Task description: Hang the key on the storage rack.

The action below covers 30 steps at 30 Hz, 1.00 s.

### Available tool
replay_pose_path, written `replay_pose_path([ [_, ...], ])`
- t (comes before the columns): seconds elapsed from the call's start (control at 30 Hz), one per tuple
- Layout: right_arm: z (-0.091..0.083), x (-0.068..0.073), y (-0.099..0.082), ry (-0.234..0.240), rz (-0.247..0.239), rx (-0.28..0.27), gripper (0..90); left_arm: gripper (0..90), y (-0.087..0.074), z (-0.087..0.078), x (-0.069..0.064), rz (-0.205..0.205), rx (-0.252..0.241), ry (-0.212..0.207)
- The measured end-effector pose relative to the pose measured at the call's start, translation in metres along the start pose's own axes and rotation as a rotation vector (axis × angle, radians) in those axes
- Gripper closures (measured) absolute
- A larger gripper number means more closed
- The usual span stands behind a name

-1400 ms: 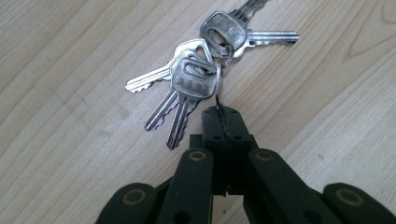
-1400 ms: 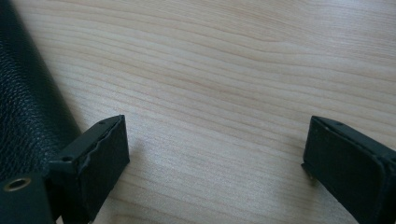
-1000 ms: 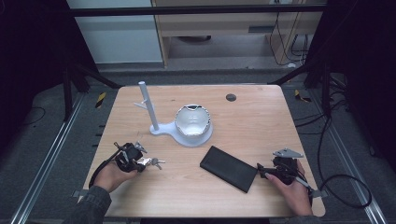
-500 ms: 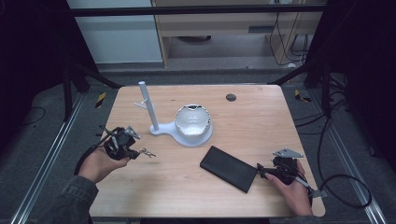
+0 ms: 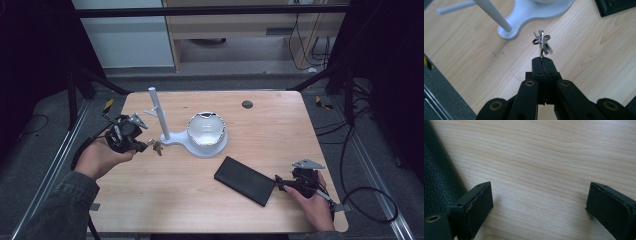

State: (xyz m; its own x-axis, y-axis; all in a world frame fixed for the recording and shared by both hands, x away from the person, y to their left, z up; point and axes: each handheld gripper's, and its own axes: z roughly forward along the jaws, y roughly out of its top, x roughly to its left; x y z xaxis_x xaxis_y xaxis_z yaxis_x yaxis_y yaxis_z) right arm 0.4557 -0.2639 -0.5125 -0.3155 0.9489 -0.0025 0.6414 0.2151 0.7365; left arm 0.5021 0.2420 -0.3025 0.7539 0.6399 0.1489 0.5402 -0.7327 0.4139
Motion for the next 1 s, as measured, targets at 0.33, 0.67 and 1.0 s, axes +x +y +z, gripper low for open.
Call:
replay_pose_path([
  [0.33,0.000,0.000,0.000,-0.001,0.002,-0.001,7.0,90.0,0.019,-0.021,0.017,-0.013,0.003,0.039],
  [0.67,0.000,0.000,0.000,0.000,0.001,0.000,7.0,90.0,0.033,-0.027,0.025,-0.018,0.027,0.068],
  [1.0,0.000,0.000,0.000,0.000,0.003,-0.001,7.0,90.0,0.044,-0.030,0.031,-0.026,0.037,0.093],
])
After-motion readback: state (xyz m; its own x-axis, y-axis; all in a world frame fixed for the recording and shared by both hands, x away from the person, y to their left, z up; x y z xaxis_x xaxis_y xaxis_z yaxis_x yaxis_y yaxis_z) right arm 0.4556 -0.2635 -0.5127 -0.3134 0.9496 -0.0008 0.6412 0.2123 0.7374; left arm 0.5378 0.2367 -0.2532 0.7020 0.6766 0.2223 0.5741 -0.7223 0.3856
